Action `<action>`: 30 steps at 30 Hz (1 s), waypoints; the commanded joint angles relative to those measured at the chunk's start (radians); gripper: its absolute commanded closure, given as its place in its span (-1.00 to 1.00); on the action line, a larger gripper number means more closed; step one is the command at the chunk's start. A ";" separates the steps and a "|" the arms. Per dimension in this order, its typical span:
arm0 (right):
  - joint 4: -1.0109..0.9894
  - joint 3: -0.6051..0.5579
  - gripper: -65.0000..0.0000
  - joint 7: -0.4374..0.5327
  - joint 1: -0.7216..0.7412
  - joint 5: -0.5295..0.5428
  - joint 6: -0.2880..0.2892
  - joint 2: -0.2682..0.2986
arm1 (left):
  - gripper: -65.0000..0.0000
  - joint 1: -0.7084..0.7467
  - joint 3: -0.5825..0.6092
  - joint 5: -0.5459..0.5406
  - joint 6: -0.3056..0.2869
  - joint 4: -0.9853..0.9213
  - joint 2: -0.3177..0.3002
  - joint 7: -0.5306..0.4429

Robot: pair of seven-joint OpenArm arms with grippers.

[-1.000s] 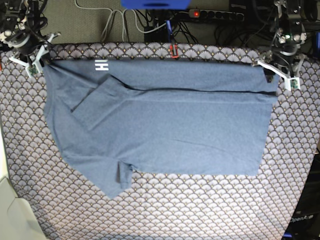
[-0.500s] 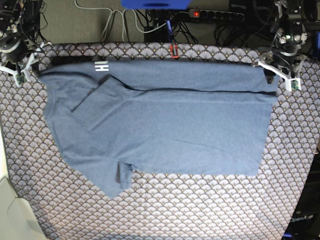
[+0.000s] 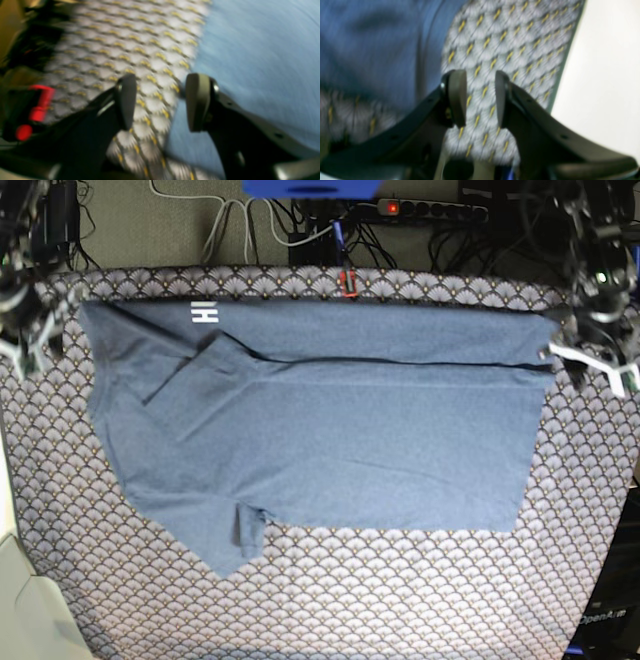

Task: Fold the T-shirt properly
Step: 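Move both grippers down along the shirt sides toward the hem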

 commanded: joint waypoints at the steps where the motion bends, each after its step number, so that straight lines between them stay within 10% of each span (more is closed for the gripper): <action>1: -0.003 -0.012 0.40 0.018 0.040 0.006 -0.005 0.017 | 0.03 -0.039 0.000 -0.006 -0.007 0.019 -0.013 -0.029; 15: -0.485 -0.324 0.40 -0.176 0.689 -0.026 -0.005 0.079 | 0.03 -0.465 0.116 0.008 -0.003 -0.337 0.047 -0.035; 30: -0.916 -0.397 -0.10 0.105 0.936 -0.121 -0.005 0.046 | 0.03 -0.755 0.237 0.181 -0.006 -0.709 0.055 -0.060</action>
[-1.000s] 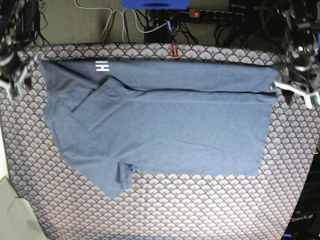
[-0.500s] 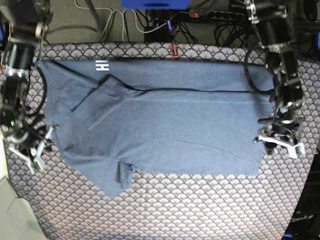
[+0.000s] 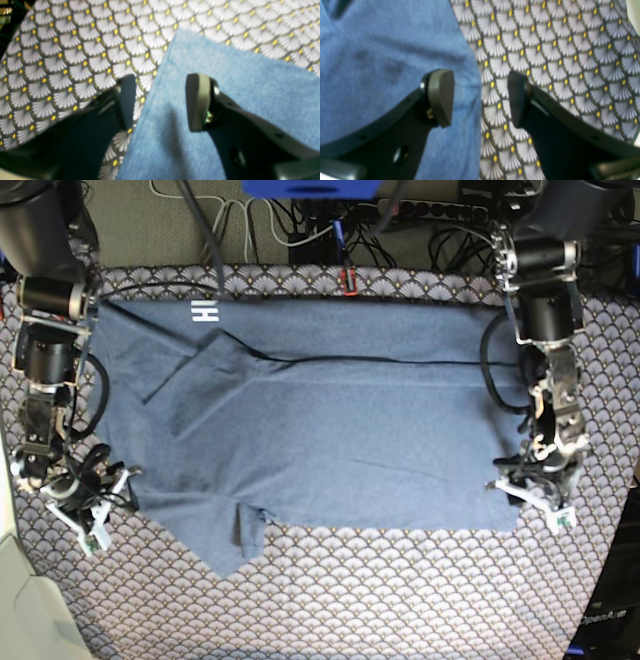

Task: Fold the T-shirt properly
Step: 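Move both grippers down along the shirt sides toward the hem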

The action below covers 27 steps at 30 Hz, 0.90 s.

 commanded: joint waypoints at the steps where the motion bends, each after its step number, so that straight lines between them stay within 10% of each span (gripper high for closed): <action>1: -0.004 0.005 -0.11 0.032 0.032 0.010 -0.005 0.014 | 0.03 -0.052 0.018 0.001 -0.004 -0.007 -0.014 -0.058; 4: -0.062 0.005 -0.11 0.083 0.046 0.010 -0.081 0.016 | 0.03 -0.089 0.052 0.002 -0.004 -0.099 -0.019 -0.140; 27: -0.243 0.013 -0.11 0.181 0.109 0.014 -0.088 0.002 | 0.03 -0.170 0.058 0.002 -0.004 -0.223 -0.040 -0.167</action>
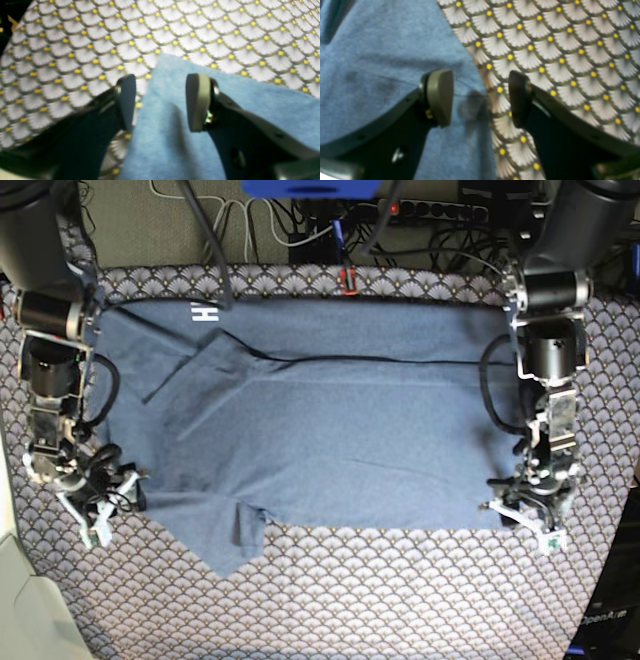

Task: Fold the T-shirt properly
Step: 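Move both grippers down along the shirt sides toward the hem, then grasp the shirt's side edges near the hem with both grippers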

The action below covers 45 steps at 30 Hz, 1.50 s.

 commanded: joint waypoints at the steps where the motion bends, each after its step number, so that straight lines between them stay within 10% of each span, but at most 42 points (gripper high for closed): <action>1: 0.016 0.004 -0.11 0.026 0.032 0.014 -0.006 0.014 | 0.03 -0.031 -0.001 0.002 0.002 0.019 -0.014 -0.019; 21: -0.118 -0.003 -0.09 0.119 0.031 0.042 -0.116 0.014 | 0.03 -0.028 -0.001 0.002 0.001 0.019 -0.028 -0.025; 30: -0.119 -0.005 1.00 0.121 0.012 0.040 -0.115 -0.008 | 0.03 -0.046 0.005 0.002 0.001 -0.001 -0.021 -0.082; 45: -0.119 -0.007 1.00 0.114 0.009 0.039 -0.115 -0.006 | 0.03 -0.188 0.088 0.002 0.008 -0.443 -0.026 -0.390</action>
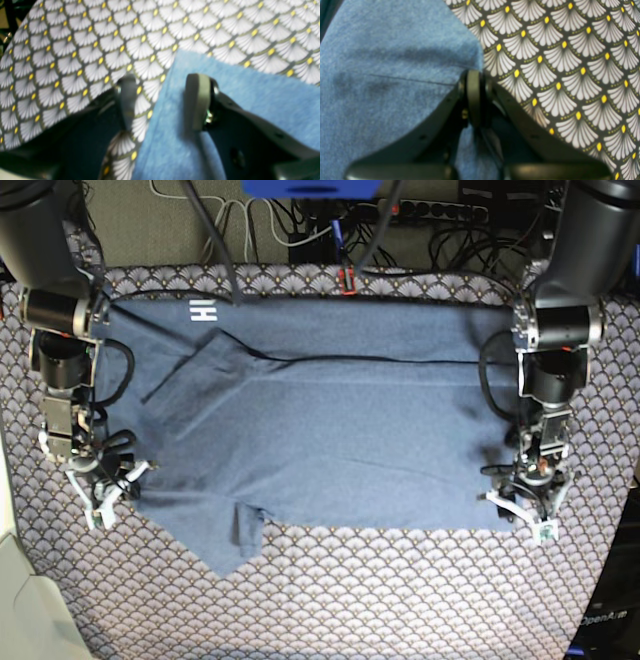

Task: Fold the T-shirt properly
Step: 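Grasp the shirt's side edges near the hem with both grippers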

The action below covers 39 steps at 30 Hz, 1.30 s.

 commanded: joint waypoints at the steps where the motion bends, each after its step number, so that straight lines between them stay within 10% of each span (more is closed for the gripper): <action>1: 0.011 0.001 1.00 -0.001 0.024 0.001 -0.002 0.013 | 0.03 -0.036 -0.002 0.003 -0.001 0.009 -0.011 -0.030; 28: 0.013 0.001 1.00 -0.003 0.024 0.001 -0.002 0.011 | 0.07 0.015 -0.002 -0.008 -0.006 -0.082 0.009 -0.157; 34: 0.013 0.001 1.00 -0.003 0.022 -0.001 -0.002 0.013 | 0.95 0.015 -0.002 -0.008 -0.006 -0.082 0.015 -0.159; 39: 0.013 -0.001 1.00 -0.003 0.022 -0.001 0.000 0.016 | 1.00 0.016 -0.005 -0.008 -0.006 -0.082 0.015 -0.159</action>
